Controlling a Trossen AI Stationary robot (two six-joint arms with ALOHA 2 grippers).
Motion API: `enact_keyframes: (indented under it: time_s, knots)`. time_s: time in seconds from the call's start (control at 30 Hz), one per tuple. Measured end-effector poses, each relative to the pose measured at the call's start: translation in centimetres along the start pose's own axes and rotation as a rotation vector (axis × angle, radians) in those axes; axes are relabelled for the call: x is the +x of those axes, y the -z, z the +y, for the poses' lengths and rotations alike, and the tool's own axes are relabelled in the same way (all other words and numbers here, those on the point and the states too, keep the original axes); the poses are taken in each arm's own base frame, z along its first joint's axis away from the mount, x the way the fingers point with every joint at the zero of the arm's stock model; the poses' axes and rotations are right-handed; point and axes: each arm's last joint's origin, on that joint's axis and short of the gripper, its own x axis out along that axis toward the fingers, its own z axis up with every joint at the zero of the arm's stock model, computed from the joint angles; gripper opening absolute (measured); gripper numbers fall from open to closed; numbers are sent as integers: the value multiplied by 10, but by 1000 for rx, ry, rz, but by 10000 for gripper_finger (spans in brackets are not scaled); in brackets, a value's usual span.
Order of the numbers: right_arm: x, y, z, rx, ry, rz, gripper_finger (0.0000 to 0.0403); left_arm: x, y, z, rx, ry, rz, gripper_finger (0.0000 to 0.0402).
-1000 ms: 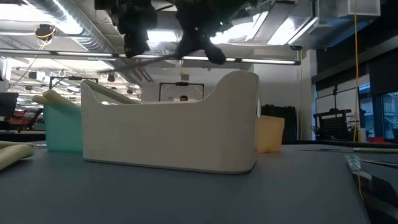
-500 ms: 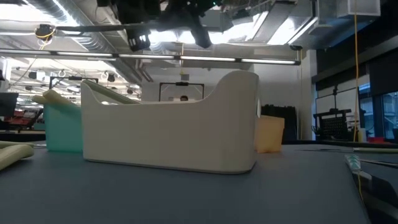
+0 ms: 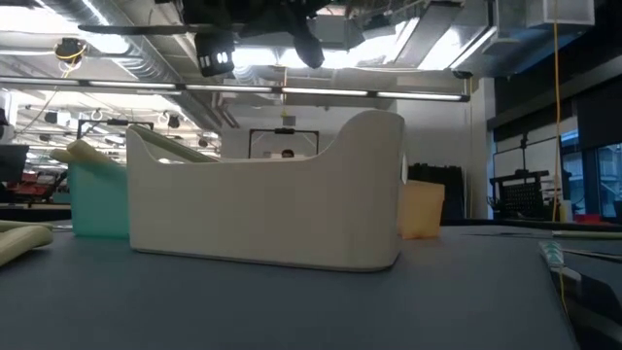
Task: Sort silverware by color (type)
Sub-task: Put the green table knife into the white bin
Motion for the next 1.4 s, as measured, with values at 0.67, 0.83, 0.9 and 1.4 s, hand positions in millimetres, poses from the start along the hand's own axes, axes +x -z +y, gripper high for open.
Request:
enact_keyframes:
  time_s: [0.67,0.83,0.9,1.4]
  knots:
    - [0,-1,1,-52,-6,-27,1,1,0,-1,0,1,3,66]
    - [0,-1,1,-59,-6,-26,2,1,1,-1,-12,-7,7,38]
    - [0,-1,1,-58,-6,-26,6,1,1,0,-11,-16,7,38]
    - [0,-1,1,-49,-6,-26,9,1,0,0,-8,-23,3,37]
